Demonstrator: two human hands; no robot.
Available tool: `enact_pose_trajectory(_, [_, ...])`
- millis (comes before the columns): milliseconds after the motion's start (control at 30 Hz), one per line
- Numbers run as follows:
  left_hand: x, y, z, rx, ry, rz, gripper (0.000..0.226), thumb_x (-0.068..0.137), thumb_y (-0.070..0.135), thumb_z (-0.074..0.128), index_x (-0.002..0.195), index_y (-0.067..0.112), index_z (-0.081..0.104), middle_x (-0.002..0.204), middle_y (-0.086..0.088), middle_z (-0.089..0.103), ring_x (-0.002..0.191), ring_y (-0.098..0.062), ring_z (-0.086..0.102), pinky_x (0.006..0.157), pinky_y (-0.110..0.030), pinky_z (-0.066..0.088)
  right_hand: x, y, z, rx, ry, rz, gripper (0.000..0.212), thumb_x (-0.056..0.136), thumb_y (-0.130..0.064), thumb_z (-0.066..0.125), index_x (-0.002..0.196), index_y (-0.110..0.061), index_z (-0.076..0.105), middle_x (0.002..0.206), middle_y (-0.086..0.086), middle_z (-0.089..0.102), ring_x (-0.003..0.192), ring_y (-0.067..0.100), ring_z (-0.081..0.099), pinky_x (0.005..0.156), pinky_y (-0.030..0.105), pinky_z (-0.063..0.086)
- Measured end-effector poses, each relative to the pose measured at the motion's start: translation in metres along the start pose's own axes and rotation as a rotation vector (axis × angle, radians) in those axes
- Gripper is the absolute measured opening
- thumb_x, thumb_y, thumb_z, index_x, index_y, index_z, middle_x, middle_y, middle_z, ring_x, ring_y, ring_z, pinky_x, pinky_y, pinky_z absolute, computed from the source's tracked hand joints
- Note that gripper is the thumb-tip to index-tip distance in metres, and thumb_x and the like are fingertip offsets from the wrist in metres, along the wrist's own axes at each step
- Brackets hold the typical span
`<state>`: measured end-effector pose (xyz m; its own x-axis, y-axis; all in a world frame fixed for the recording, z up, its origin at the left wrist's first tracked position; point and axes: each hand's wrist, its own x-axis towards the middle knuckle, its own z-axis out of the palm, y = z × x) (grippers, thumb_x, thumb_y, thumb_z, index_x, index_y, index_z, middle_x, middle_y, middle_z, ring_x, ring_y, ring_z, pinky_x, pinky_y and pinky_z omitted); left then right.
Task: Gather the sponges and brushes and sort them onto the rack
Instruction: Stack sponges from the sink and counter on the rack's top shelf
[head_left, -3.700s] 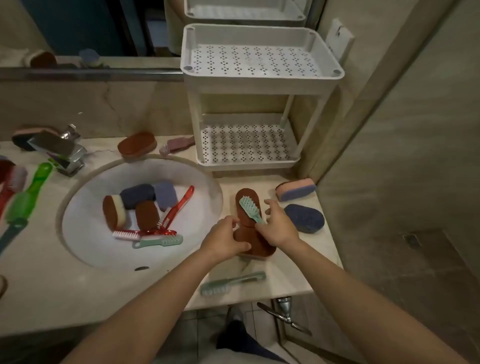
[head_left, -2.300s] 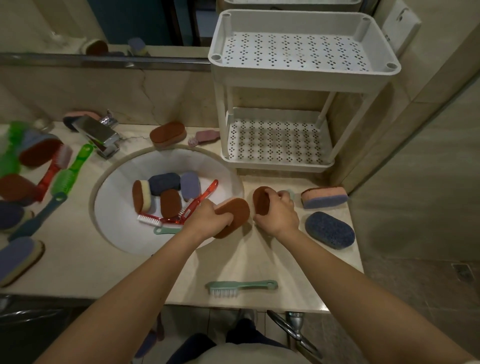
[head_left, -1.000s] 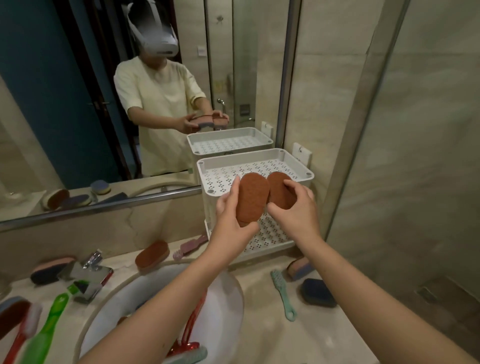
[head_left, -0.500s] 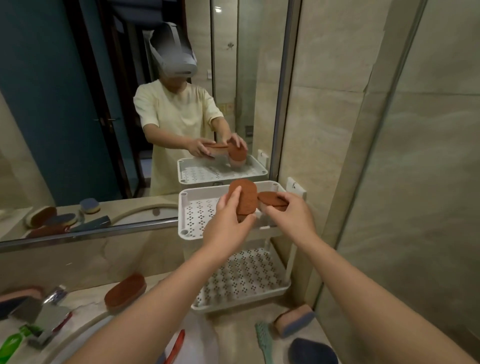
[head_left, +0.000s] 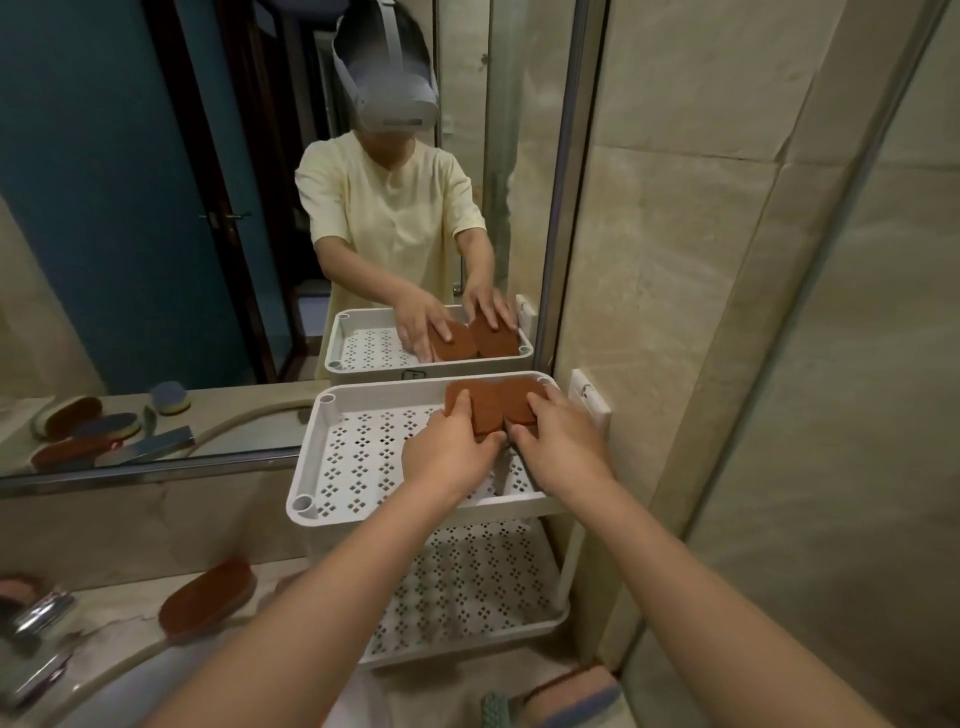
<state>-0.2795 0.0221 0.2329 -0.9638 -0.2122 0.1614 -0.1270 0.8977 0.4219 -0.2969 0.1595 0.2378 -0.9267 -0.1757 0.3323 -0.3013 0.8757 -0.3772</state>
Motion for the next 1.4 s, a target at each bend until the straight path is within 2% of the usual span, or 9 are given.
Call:
enact_pose_trajectory(233, [-0.003,-0.001,0.001,0.025,-0.072,0.017,0.076,0.087,0.045,0.047,0.152,0.022,0.016,0.155,-0.005,0.016,0.129,-0.029,0.039,0.099,-0.040,0.041,-0.001,-0.001,0.000,-0.031,-0.079,-0.013,0.033,0.089,-0.024,0.049,0.119,-0.015,0.060,0.135,0.003,0.049,0.128,0.023,0.039,0.105,0.038,0.039])
enact_pose_trajectory(333, [-0.007,0.000,-0.001,0.036,-0.021,0.039,0.066,0.086,0.032,0.051,0.146,0.020,0.026,0.148,-0.008,0.022,0.128,-0.030,0.035,0.098,-0.041,0.040,-0.005,0.001,0.000,0.015,-0.027,-0.003,0.040,0.087,-0.021,0.052,0.126,-0.019,0.060,0.135,0.001,0.050,0.126,0.022,0.038,0.104,0.035,0.037])
enact_pose_trajectory(467, [-0.013,0.001,-0.005,0.052,0.075,0.077,0.049,0.084,0.028,0.060,0.129,0.023,0.042,0.128,-0.008,0.036,0.115,-0.028,0.043,0.088,-0.037,0.043,-0.009,0.001,-0.001,0.066,0.038,0.020,0.039,0.085,-0.018,0.059,0.123,-0.024,0.061,0.125,-0.004,0.053,0.122,0.016,0.039,0.098,0.030,0.039])
enact_pose_trajectory(633, [-0.020,0.002,-0.009,0.063,0.104,0.064,0.040,0.083,0.029,0.062,0.116,0.019,0.043,0.117,-0.008,0.038,0.097,-0.028,0.052,0.070,-0.035,0.044,-0.015,0.000,-0.003,0.065,0.076,0.009,0.034,0.085,-0.031,0.061,0.118,-0.024,0.065,0.117,-0.006,0.055,0.115,0.015,0.041,0.093,0.031,0.044])
enact_pose_trajectory(767, [-0.023,0.003,-0.009,0.012,0.093,0.070,0.037,0.083,0.029,0.062,0.113,0.018,0.043,0.115,-0.006,0.037,0.078,-0.026,0.056,0.061,-0.035,0.046,-0.018,0.000,-0.004,0.067,0.089,0.008,0.036,0.085,-0.026,0.060,0.121,-0.023,0.065,0.117,-0.006,0.055,0.115,0.014,0.042,0.093,0.030,0.044])
enact_pose_trajectory(1000, [-0.021,0.002,-0.008,0.016,0.124,0.111,0.030,0.085,0.028,0.063,0.110,0.021,0.048,0.114,-0.004,0.043,0.081,-0.024,0.057,0.061,-0.035,0.047,-0.019,-0.004,-0.006,0.056,0.089,0.026,0.037,0.089,-0.017,0.059,0.125,-0.022,0.064,0.123,-0.005,0.057,0.120,0.016,0.044,0.098,0.033,0.045])
enact_pose_trajectory(1133, [-0.019,0.002,-0.009,0.045,0.148,0.124,0.030,0.084,0.032,0.066,0.108,0.022,0.051,0.113,-0.002,0.048,0.090,-0.022,0.056,0.063,-0.035,0.048,-0.017,-0.005,-0.007,0.056,0.084,0.041,0.034,0.087,-0.013,0.056,0.117,-0.023,0.070,0.120,-0.006,0.061,0.116,0.015,0.050,0.091,0.035,0.051])
enact_pose_trajectory(1300, [-0.017,0.001,-0.016,0.053,0.114,0.125,0.023,0.085,0.025,0.063,0.106,0.022,0.056,0.113,-0.002,0.051,0.091,-0.024,0.057,0.066,-0.038,0.051,-0.015,-0.009,-0.008,0.017,0.068,0.040,0.019,0.082,-0.022,0.052,0.075,-0.022,0.070,0.091,-0.009,0.062,0.090,0.013,0.055,0.067,0.035,0.053])
enact_pose_trajectory(1400, [-0.018,-0.002,-0.019,0.047,0.076,0.157,0.026,0.087,0.015,0.055,0.112,0.022,0.059,0.119,-0.002,0.052,0.095,-0.027,0.058,0.072,-0.040,0.053,-0.015,-0.011,-0.008,0.040,0.080,0.050,0.025,0.083,-0.023,0.047,0.070,-0.020,0.068,0.081,-0.008,0.062,0.080,0.013,0.057,0.061,0.035,0.053])
